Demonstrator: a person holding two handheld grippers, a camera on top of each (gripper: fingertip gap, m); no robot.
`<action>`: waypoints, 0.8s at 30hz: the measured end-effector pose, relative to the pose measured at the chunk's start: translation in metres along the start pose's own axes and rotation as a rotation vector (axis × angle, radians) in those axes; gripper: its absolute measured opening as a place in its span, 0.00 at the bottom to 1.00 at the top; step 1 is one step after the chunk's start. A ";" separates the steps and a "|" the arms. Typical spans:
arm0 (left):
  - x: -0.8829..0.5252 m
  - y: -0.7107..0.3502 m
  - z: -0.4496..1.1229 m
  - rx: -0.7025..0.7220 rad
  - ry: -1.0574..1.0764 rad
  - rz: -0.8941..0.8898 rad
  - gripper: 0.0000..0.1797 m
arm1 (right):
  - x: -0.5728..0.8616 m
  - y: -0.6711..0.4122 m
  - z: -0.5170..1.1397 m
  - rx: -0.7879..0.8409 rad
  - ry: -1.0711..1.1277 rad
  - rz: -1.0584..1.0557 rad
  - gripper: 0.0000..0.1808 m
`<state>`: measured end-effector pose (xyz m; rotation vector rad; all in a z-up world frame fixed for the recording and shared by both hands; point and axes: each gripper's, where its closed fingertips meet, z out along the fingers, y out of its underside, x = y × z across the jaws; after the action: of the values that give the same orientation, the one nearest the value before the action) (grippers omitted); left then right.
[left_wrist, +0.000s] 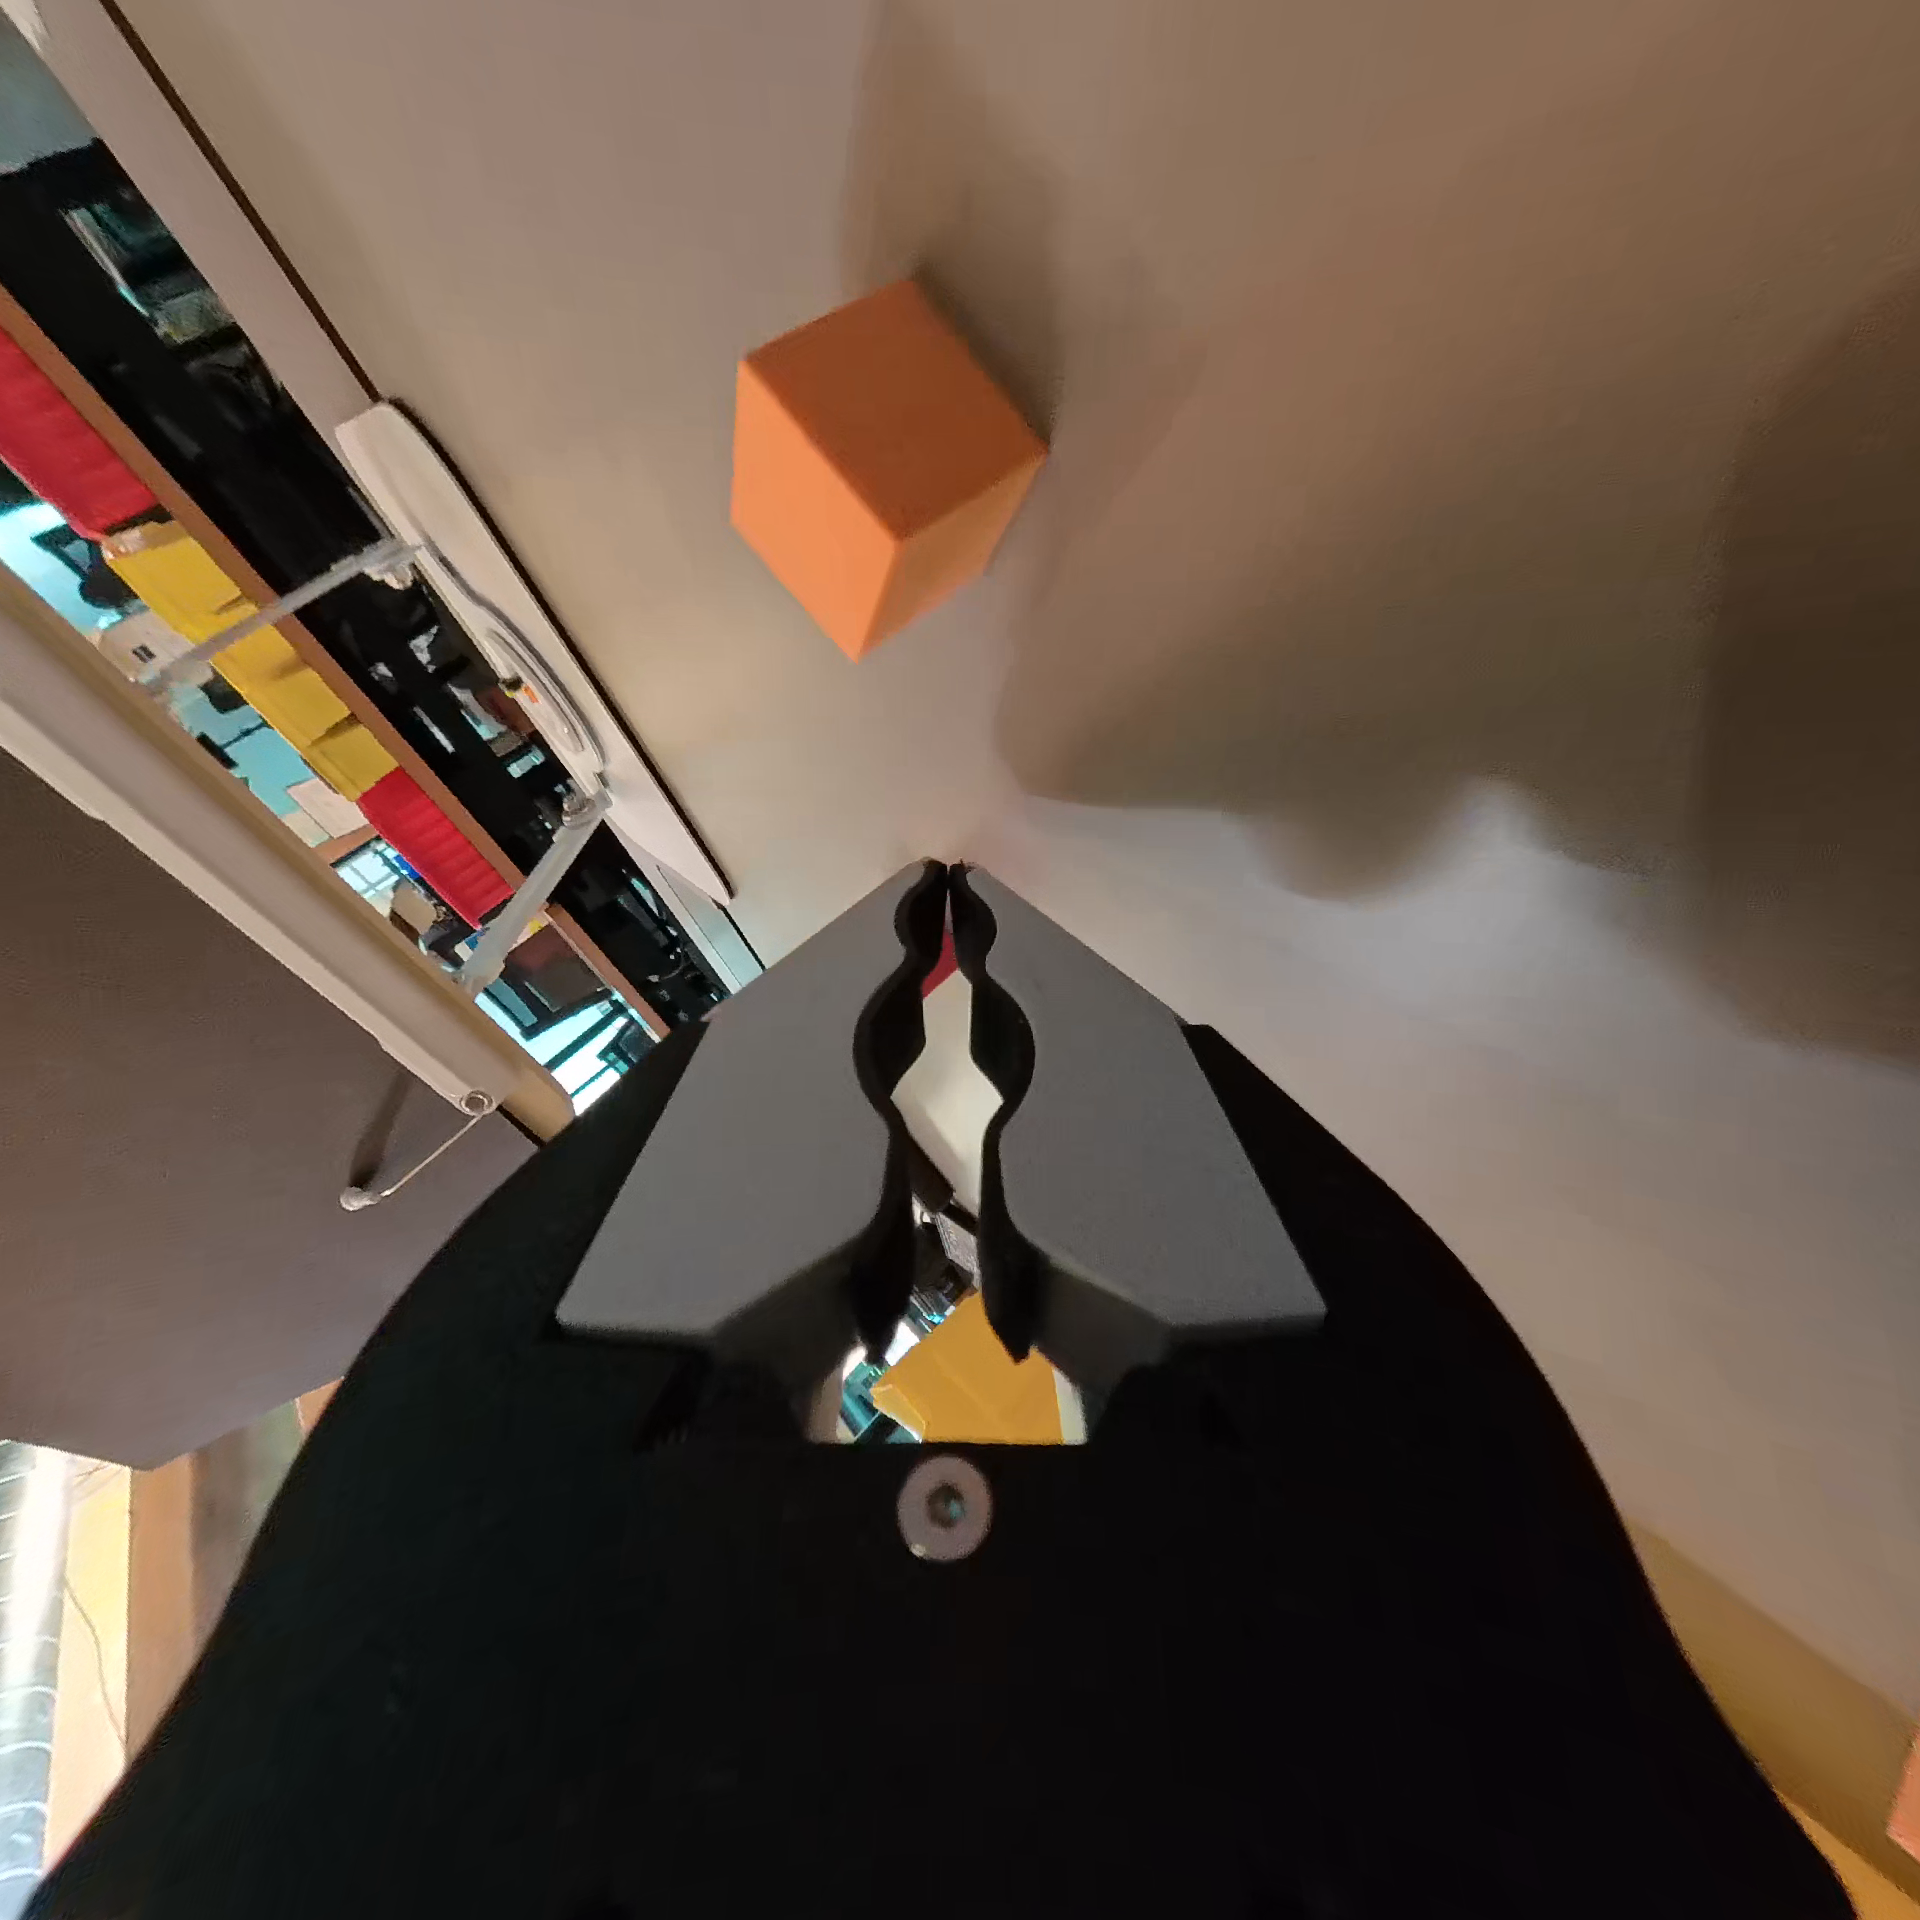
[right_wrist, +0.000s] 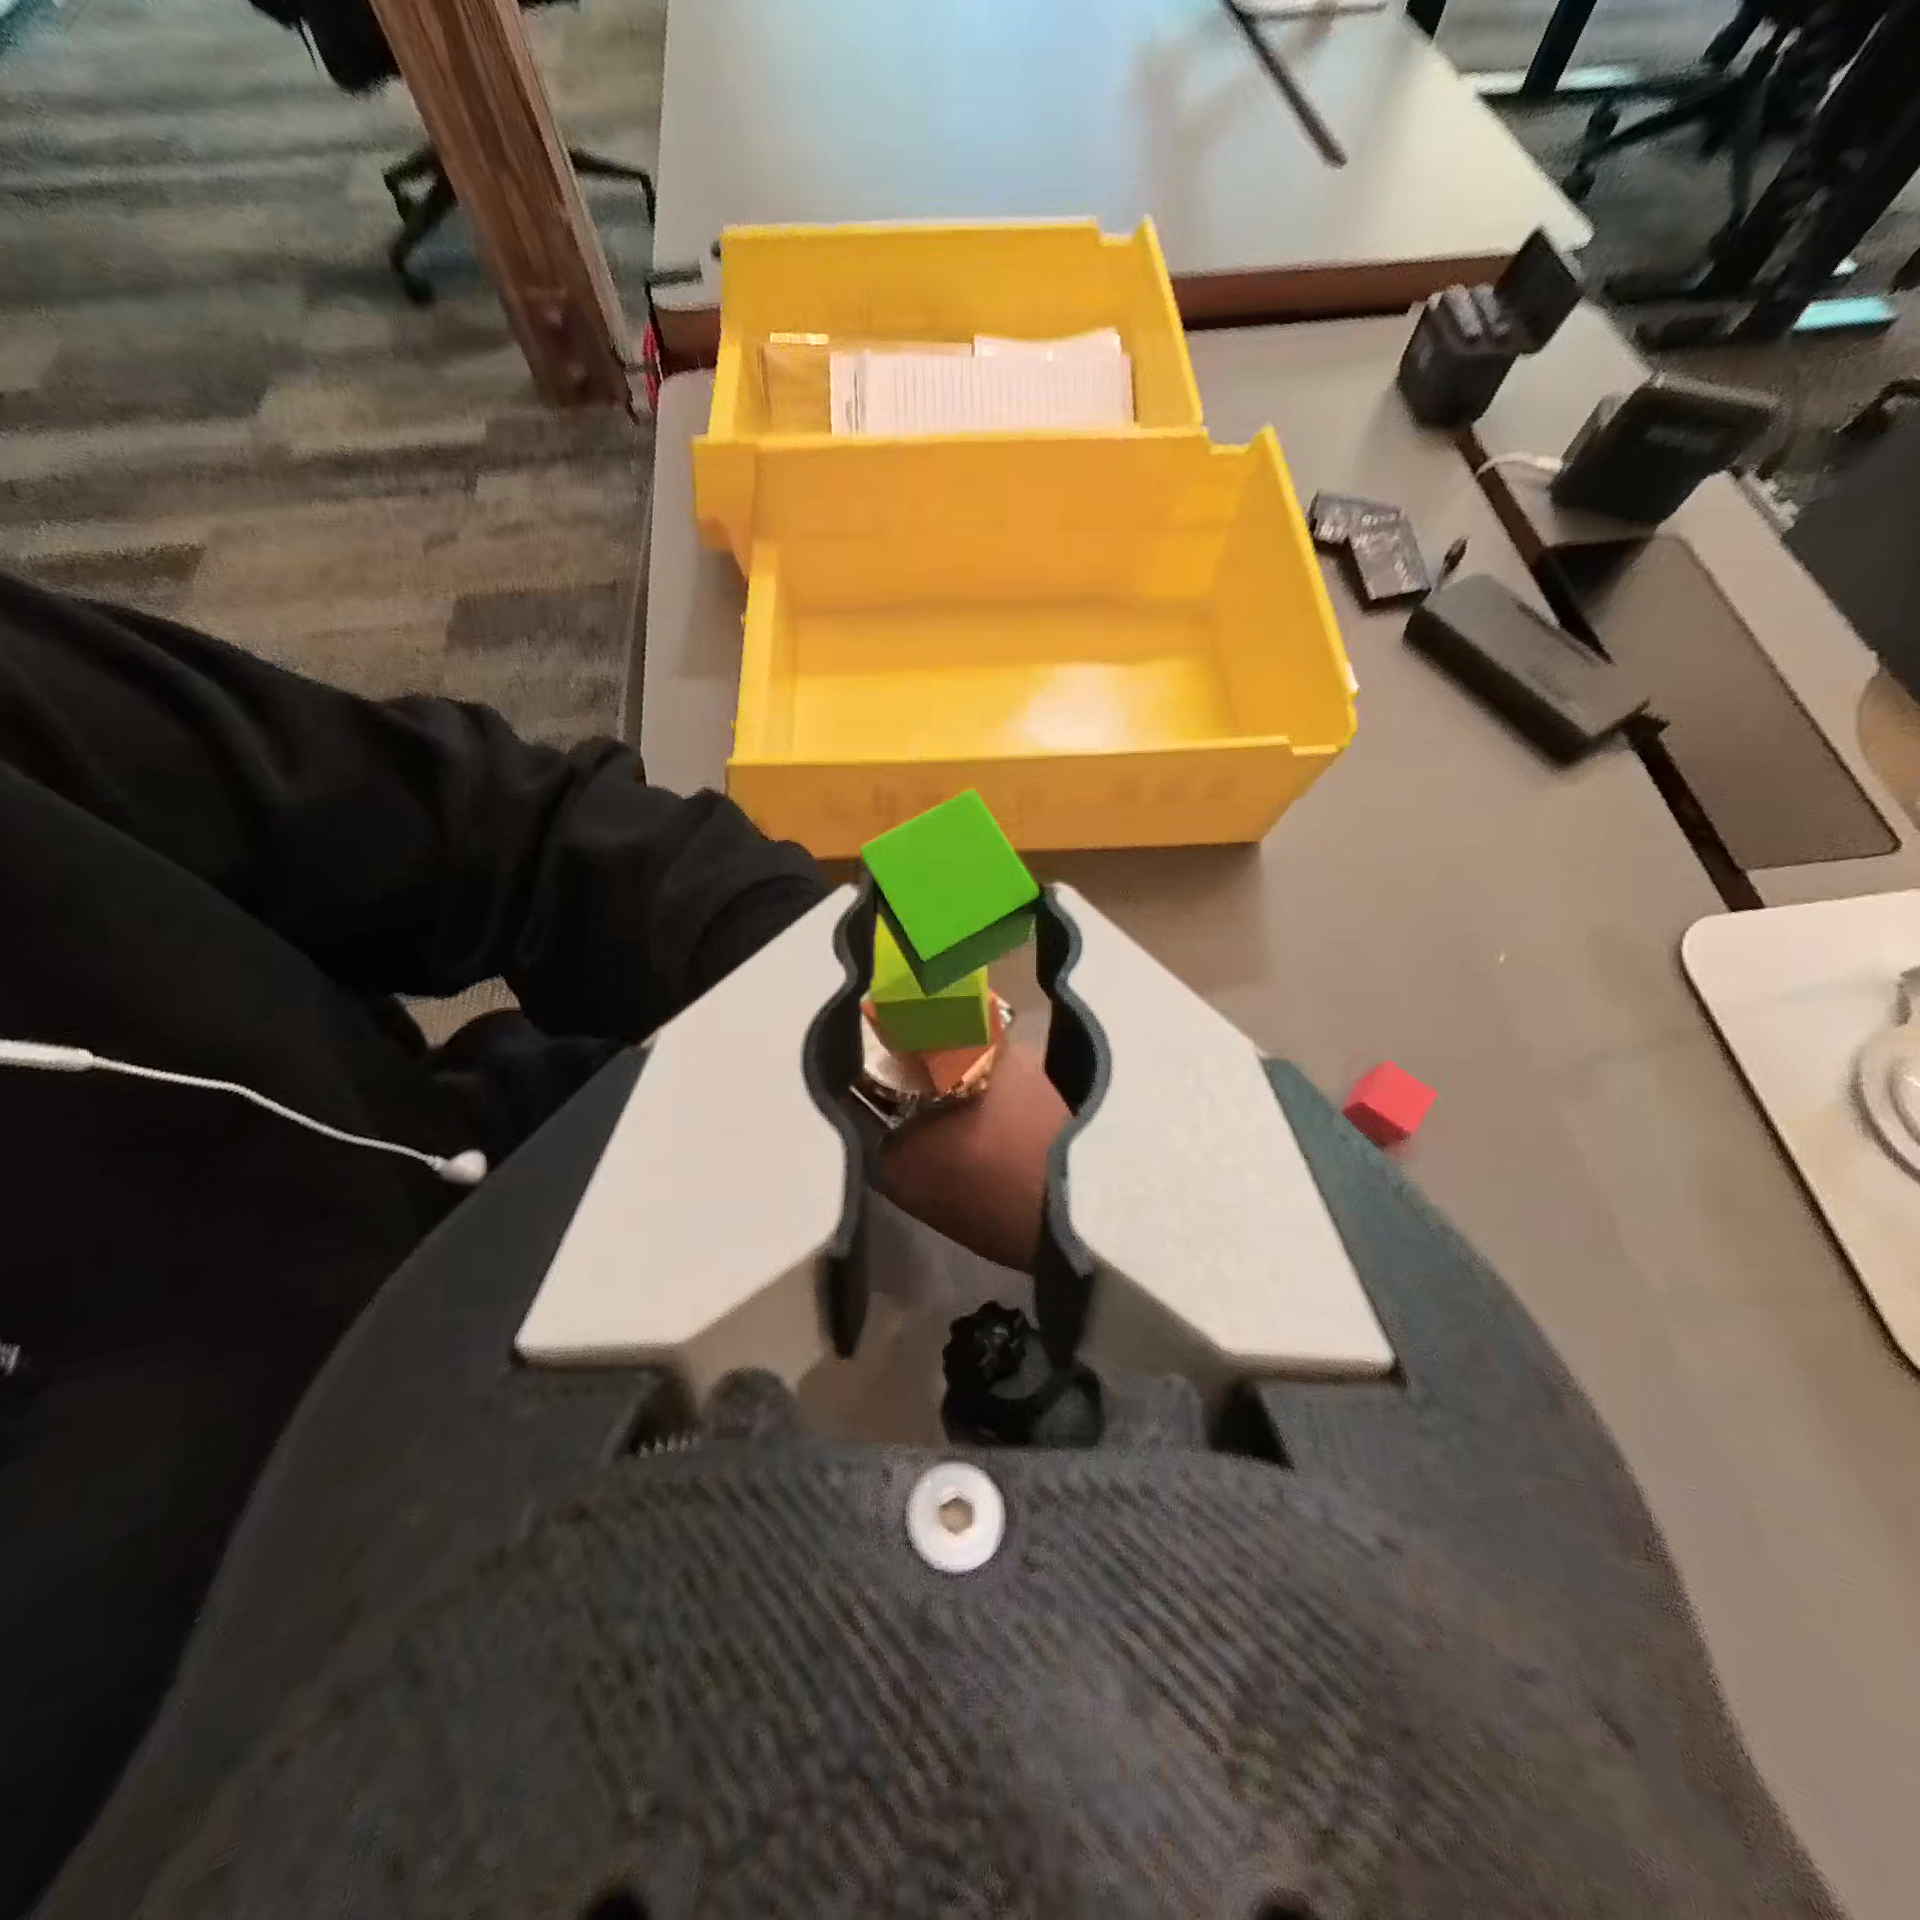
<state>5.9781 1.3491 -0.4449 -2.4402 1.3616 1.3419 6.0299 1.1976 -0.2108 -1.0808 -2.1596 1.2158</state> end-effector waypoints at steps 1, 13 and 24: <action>0.001 -0.002 0.000 0.001 -0.001 0.007 0.00 | -0.001 0.002 0.002 -0.025 -0.005 -0.004 0.16; 0.013 -0.008 0.003 -0.013 0.022 0.049 0.00 | -0.004 0.025 0.012 -0.168 0.001 -0.049 0.20; 0.018 0.020 0.000 -0.021 0.073 -0.047 0.00 | 0.040 0.017 -0.041 0.079 0.192 -0.020 0.32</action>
<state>5.9683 1.3249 -0.4509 -2.5414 1.3030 1.2758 6.0409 1.2555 -0.2039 -1.0931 -1.9578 1.1297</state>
